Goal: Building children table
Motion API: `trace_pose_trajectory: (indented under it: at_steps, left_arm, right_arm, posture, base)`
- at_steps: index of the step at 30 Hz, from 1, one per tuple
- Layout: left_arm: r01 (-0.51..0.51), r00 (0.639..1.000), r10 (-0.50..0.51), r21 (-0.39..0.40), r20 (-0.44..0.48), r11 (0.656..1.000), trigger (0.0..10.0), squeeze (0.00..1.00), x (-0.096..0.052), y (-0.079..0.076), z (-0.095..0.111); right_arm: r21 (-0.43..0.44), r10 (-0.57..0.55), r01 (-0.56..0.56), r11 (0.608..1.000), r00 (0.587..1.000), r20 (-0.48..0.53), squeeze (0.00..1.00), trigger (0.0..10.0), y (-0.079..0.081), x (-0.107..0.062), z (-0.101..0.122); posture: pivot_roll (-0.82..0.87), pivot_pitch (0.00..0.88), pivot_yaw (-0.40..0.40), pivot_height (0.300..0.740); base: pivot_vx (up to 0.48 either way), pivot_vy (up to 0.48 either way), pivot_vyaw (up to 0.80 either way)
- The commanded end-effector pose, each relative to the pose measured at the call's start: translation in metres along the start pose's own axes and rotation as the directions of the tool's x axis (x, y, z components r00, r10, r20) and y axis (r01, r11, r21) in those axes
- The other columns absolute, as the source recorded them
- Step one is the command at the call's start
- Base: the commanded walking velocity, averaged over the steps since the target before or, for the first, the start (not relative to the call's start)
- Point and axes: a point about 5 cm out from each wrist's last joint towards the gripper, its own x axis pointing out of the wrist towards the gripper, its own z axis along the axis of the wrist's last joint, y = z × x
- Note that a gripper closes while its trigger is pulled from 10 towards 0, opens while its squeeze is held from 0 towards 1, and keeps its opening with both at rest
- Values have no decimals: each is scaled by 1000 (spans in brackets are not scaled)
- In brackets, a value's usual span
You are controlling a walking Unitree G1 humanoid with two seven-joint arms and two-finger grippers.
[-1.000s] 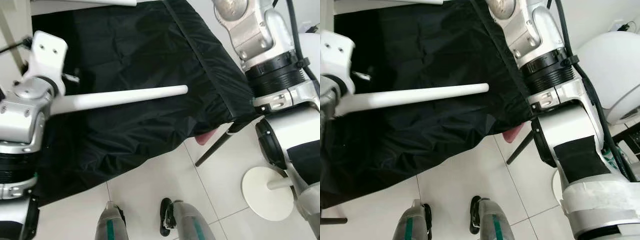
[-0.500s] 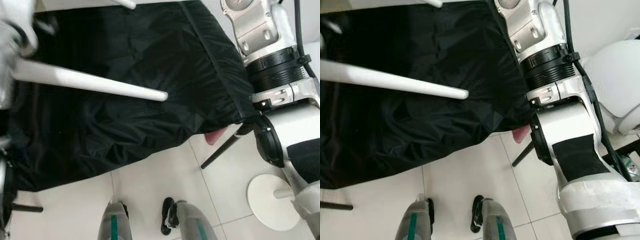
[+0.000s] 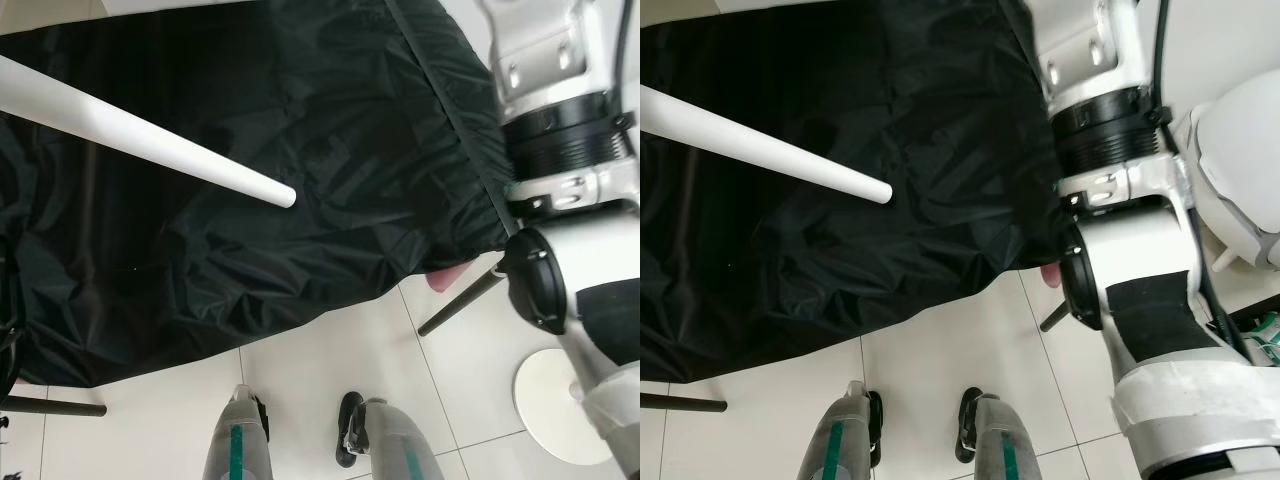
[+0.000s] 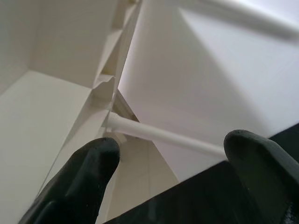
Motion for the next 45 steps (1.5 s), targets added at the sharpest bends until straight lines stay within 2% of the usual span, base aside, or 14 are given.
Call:
trace_pose_trajectory:
  at_steps: [1,5,6,11,17,18,25,26,32,33,34,35,37,45]
  left_arm:
    - [-124,992,124,-6,33,992,10000,0,-3,28,10]
    - [-105,994,105,-2,35,994,10000,0,-2,25,9]
    - [-106,994,106,23,36,994,10000,0,-1,24,7]
    - [-76,997,75,27,36,997,10000,0,0,16,3]
    - [-64,997,63,19,37,998,10000,0,0,15,3]
    - [-52,998,52,7,32,999,10000,0,0,13,2]
    - [-30,999,29,15,32,999,10000,0,-1,6,-1]
    - [-27,999,25,31,48,999,10000,0,0,7,3]
    - [-24,999,24,5,38,1000,10000,0,2,12,-1]
    - [-25,999,24,12,24,1000,10000,0,2,13,-6]
    - [-25,999,24,12,24,1000,10000,0,2,13,-6]
    - [-23,1000,23,13,9,1000,10000,0,0,12,-11]
    - [-17,1000,17,28,1,999,10000,0,-2,11,-14]
    - [-6,999,9,68,-43,998,10000,0,-9,11,-32]
  right_arm:
    - [47,-84,94,994,981,-176,0,10000,-18,-8,-33]
    - [47,-59,72,996,970,-236,0,10000,-12,-19,-46]
    - [72,-49,71,995,963,-265,1000,10000,-8,-25,-52]
    - [156,-8,64,986,943,-332,1000,10000,4,-40,-63]
    - [156,8,54,986,929,-370,1000,10000,10,-49,-69]
    - [157,21,42,987,925,-379,0,10000,13,-52,-71]
    - [184,69,12,983,900,-430,0,10000,18,-60,-80]
    - [214,124,-38,976,905,-407,0,0,25,-63,-78]
    - [203,117,-34,979,902,-416,0,0,26,-64,-78]
    - [190,105,-26,981,901,-422,0,4196,24,-64,-79]
    - [190,105,-26,981,901,-422,0,4196,24,-64,-79]
    - [160,86,-19,987,903,-422,0,9216,20,-63,-79]
    - [149,74,-11,989,902,-425,0,10000,17,-62,-80]
    - [131,85,-34,991,909,-407,0,10000,16,-58,-76]
  posture:
    - [38,89,88,740]
    - [38,92,85,740]
    - [37,94,88,740]
    - [38,96,89,740]
    - [38,102,95,740]
    - [39,101,95,740]
    - [43,104,90,740]
    - [53,105,88,740]
    - [54,108,94,740]
    - [49,110,97,740]
    - [49,110,97,740]
    - [46,111,100,740]
    - [43,115,98,740]
    - [55,117,80,740]
  base:
    - [0,0,0]
    - [0,0,0]
    - [0,0,0]
    - [0,0,0]
    - [0,0,0]
    - [0,0,0]
    - [0,0,0]
    - [0,0,0]
    - [0,0,0]
    - [0,0,0]
    - [0,0,0]
    - [0,0,0]
    - [0,0,0]
    - [0,0,0]
